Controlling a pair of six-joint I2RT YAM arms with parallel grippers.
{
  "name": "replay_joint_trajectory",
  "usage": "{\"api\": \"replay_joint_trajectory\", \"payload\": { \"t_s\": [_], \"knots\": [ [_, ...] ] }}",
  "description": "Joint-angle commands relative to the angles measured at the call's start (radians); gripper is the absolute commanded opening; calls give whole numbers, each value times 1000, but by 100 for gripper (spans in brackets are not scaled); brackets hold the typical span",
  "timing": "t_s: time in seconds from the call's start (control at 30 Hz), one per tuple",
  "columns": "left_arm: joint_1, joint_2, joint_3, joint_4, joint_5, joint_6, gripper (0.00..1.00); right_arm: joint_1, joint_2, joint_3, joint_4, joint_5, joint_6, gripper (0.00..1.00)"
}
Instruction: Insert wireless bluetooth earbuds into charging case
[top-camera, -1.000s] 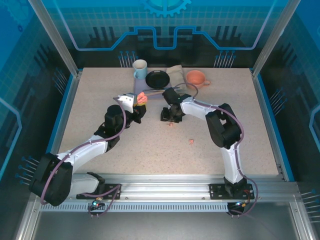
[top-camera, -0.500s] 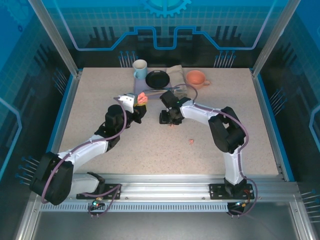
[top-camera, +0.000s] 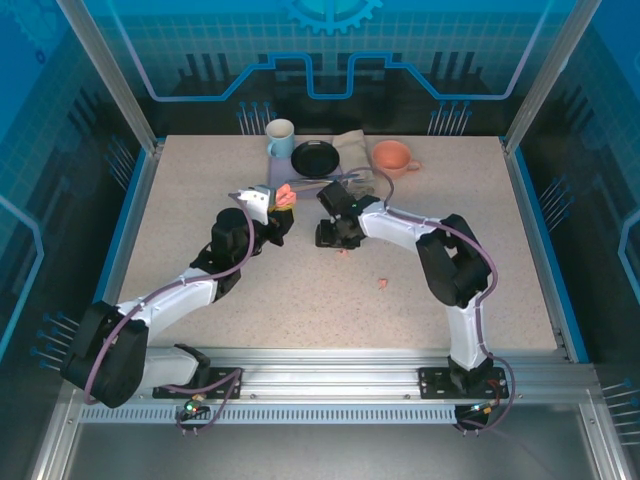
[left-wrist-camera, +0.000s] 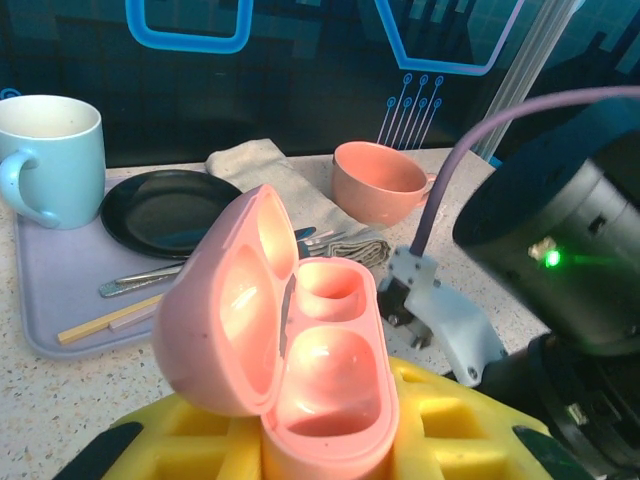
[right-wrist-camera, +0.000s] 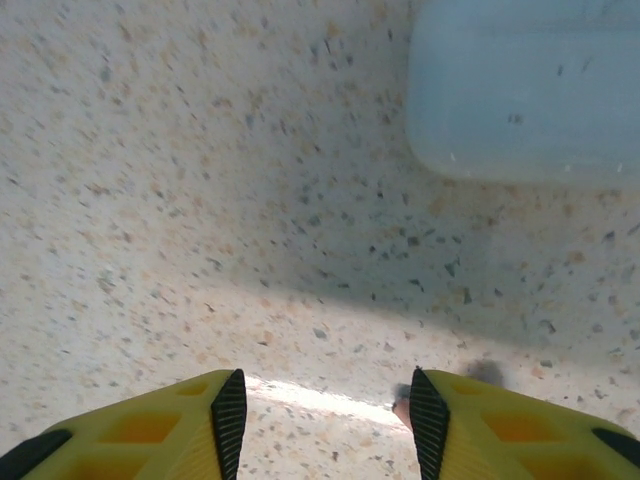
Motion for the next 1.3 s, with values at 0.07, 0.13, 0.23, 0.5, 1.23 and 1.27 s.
{"api": "replay_joint_trajectory", "payload": {
  "t_s": [0.07,0.13,0.23,0.5,1.23,1.27],
  "knots": [
    [8,-10,15,31,21,-6,0,21,-100,-139,12,-30,3,49],
    [8,-12,14,31,20,-5,0,23,-162,-200,20,-26,4,48],
    [9,-15,11,33,21,-4,0,25,-283,-285,33,-4,13,48],
    [8,-6,9,50,27,-14,0,0,-302,-224,-112,104,181,49],
    [8,-21,-8,53,21,-26,0,5,-53,-60,-65,-30,120,45],
    [8,-23,-8,54,20,-25,0,6,-78,-86,-61,-40,117,44]
  ]
}}
